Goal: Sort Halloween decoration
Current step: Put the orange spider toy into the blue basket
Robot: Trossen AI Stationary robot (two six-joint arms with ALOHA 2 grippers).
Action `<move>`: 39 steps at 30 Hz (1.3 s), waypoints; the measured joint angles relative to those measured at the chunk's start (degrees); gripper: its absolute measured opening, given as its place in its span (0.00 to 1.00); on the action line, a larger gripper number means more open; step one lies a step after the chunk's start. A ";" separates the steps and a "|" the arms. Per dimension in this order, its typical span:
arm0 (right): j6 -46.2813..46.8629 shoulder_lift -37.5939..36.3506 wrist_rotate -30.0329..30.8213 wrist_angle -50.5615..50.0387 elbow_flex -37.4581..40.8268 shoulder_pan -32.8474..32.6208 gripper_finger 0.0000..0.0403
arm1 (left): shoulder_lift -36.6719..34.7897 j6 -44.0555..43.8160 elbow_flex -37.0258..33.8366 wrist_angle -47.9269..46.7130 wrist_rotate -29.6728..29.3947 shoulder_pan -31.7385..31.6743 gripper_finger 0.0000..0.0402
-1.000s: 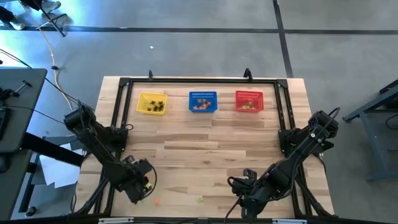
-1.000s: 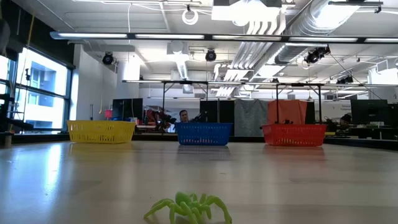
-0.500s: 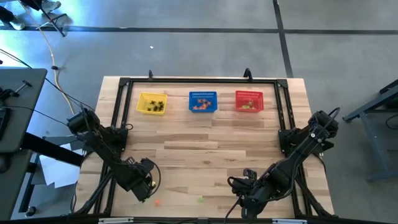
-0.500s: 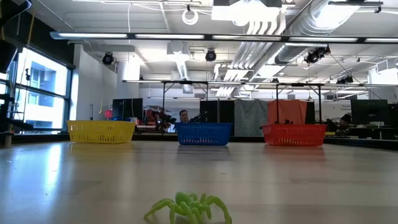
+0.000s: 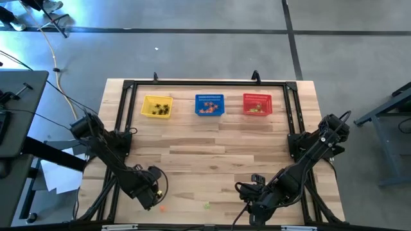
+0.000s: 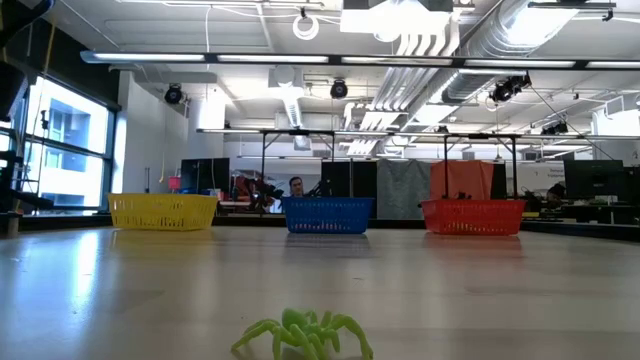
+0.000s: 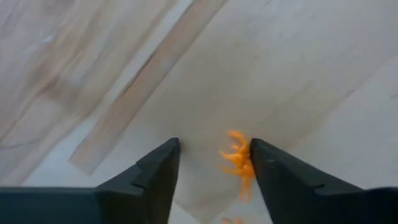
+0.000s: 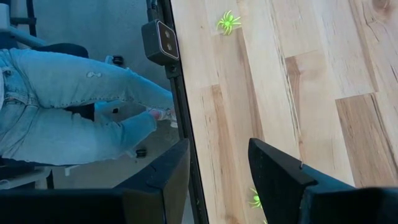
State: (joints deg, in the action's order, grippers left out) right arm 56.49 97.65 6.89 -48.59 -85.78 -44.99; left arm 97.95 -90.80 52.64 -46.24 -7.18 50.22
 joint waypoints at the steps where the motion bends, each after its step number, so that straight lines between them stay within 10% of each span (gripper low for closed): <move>1: 0.00 0.00 0.01 0.00 0.00 0.00 0.40 | 0.26 0.42 0.06 0.11 0.00 0.00 0.45; 12: 0.00 0.00 0.01 -0.01 0.00 0.00 0.40 | 0.70 2.32 -0.04 1.05 0.02 0.02 0.02; 31: 0.00 0.00 -0.02 -0.01 0.00 0.00 0.40 | 0.92 1.78 1.94 1.66 -0.62 0.00 0.02; 39: 0.00 0.00 -0.01 -0.01 0.00 0.00 0.40 | 0.89 -5.04 2.08 0.83 -1.46 -0.75 0.21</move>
State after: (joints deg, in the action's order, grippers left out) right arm 56.49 97.65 6.88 -48.60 -85.78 -44.99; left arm 98.85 -95.85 54.72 -45.41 -8.64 49.47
